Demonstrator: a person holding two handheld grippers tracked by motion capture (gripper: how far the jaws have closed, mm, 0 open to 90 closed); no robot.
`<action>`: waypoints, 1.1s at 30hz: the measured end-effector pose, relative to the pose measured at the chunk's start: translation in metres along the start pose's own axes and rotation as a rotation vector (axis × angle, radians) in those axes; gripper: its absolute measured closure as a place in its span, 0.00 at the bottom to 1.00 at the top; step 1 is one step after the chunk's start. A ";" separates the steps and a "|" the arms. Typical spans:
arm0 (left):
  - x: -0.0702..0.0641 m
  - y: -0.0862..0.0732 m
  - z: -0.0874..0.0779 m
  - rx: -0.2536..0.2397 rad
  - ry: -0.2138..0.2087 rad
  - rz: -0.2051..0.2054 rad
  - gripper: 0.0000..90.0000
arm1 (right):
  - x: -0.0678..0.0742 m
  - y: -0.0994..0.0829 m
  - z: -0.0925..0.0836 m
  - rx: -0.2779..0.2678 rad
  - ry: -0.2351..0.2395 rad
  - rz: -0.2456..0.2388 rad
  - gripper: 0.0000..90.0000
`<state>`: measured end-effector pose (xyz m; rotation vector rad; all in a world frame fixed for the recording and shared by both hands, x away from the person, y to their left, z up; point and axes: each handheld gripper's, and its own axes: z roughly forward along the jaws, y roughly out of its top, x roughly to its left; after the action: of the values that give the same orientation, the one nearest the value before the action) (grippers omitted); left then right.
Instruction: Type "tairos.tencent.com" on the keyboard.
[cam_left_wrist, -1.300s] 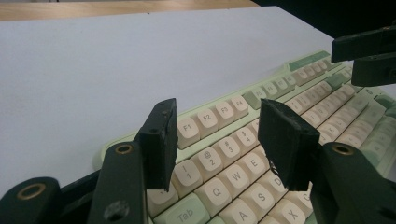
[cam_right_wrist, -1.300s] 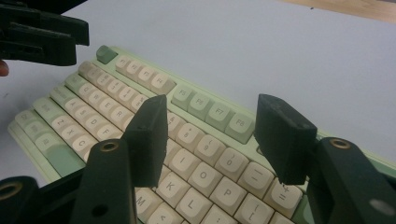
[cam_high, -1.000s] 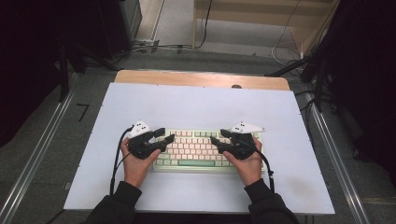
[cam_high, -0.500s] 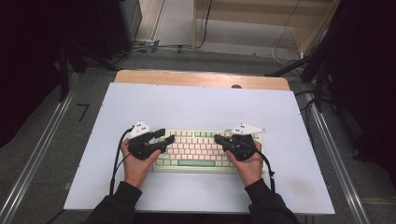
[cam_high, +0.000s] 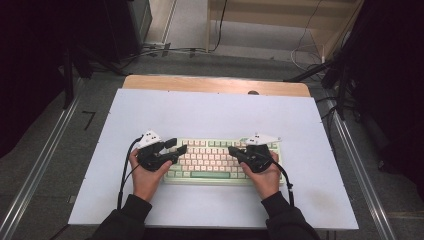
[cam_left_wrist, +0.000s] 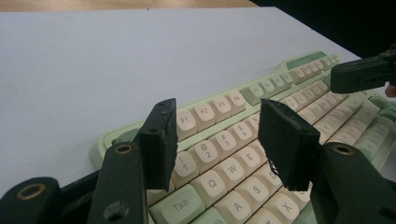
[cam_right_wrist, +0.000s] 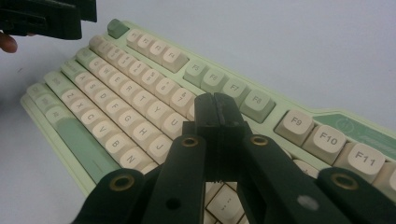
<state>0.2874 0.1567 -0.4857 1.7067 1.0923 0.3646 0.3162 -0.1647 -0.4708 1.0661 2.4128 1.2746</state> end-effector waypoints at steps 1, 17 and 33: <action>0.000 0.000 0.000 0.000 0.000 -0.001 0.54 | 0.000 0.000 0.000 0.000 0.000 0.000 0.97; -0.001 -0.001 0.001 0.014 -0.004 -0.002 0.54 | -0.001 -0.005 0.012 0.060 -0.011 -0.006 0.97; -0.001 -0.001 0.000 0.011 -0.008 0.000 0.54 | 0.001 -0.006 0.014 0.069 -0.023 -0.018 0.97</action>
<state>0.2867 0.1561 -0.4862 1.7170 1.0901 0.3519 0.3194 -0.1577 -0.4840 1.0686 2.4598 1.1755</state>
